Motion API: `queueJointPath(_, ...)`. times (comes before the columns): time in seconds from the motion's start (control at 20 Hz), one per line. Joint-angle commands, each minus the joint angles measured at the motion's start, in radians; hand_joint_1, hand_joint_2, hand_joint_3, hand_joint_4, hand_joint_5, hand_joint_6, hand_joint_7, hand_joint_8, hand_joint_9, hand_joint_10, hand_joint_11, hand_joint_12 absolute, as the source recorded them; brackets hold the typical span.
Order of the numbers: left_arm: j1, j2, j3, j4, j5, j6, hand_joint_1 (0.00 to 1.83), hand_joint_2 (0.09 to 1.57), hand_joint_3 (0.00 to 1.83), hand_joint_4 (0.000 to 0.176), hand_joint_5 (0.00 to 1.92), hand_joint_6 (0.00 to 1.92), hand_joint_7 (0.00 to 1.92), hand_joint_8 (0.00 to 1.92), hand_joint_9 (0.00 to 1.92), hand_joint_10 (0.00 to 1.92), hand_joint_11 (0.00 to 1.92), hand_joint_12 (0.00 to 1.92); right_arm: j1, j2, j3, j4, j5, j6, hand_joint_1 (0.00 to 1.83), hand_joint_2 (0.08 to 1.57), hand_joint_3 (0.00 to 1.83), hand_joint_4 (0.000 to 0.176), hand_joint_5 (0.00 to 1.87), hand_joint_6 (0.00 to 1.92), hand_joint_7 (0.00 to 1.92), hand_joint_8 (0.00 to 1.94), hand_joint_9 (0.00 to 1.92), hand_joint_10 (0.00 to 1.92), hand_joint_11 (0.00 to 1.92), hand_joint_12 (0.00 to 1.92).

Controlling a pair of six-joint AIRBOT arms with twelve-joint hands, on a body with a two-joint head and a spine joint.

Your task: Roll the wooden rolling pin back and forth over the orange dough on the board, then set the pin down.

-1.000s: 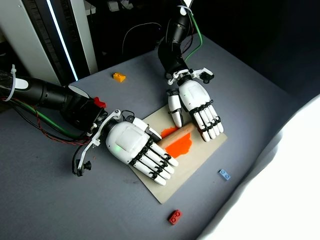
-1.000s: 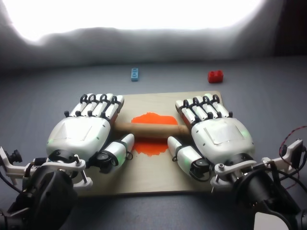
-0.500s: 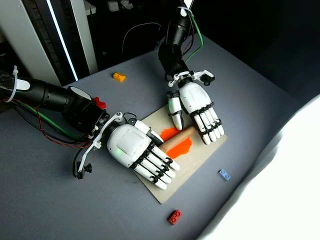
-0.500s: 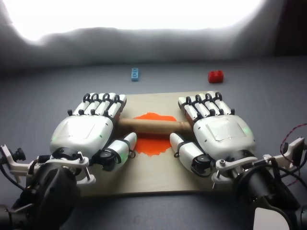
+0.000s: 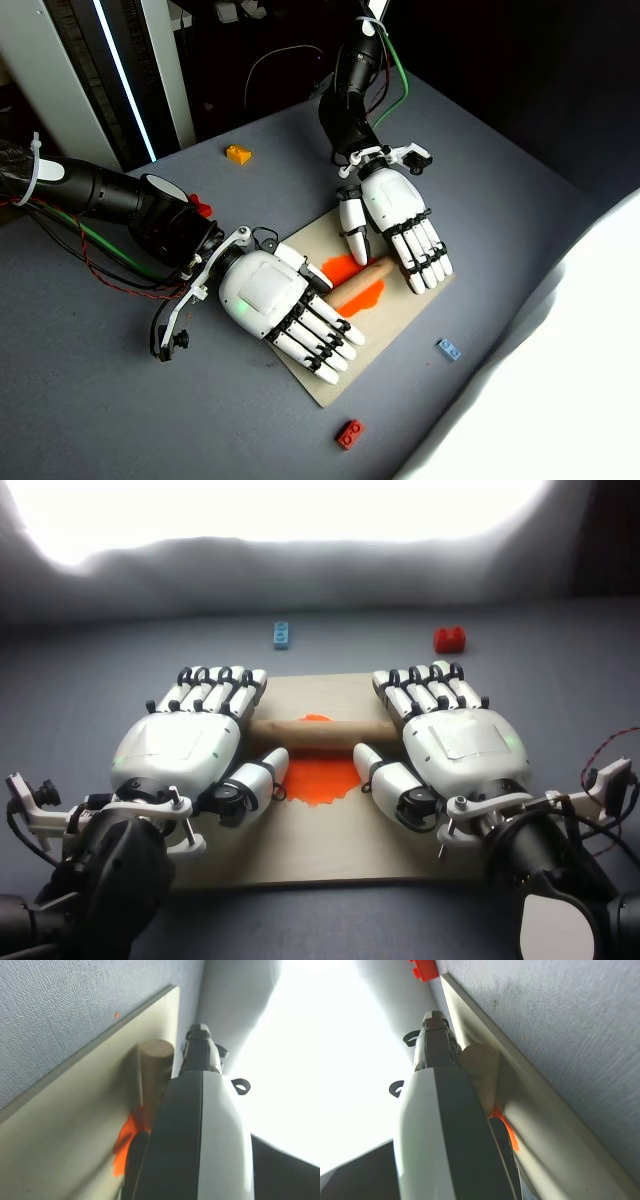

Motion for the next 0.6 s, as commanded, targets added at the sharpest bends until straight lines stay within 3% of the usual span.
queueJointPath(0.0,-0.01,0.002,0.008,0.042,-0.093,0.005,0.0,1.55,0.01,0.0,0.0,0.0,0.0,0.0,0.0,0.0,0.0,0.0,0.011,0.002,0.004,-0.071,-0.085,0.005,0.0,1.5,0.0,0.0,0.09,0.0,0.09,0.0,0.05,0.0,0.0,0.0)
queueJointPath(0.55,-0.026,-0.014,0.055,0.037,-0.057,0.007,0.0,1.55,0.01,0.0,0.0,0.0,0.0,0.0,0.0,0.0,0.0,0.0,0.017,-0.004,0.031,-0.057,-0.061,0.025,0.0,1.5,0.0,0.0,0.11,0.01,0.11,0.01,0.07,0.01,0.0,0.0)
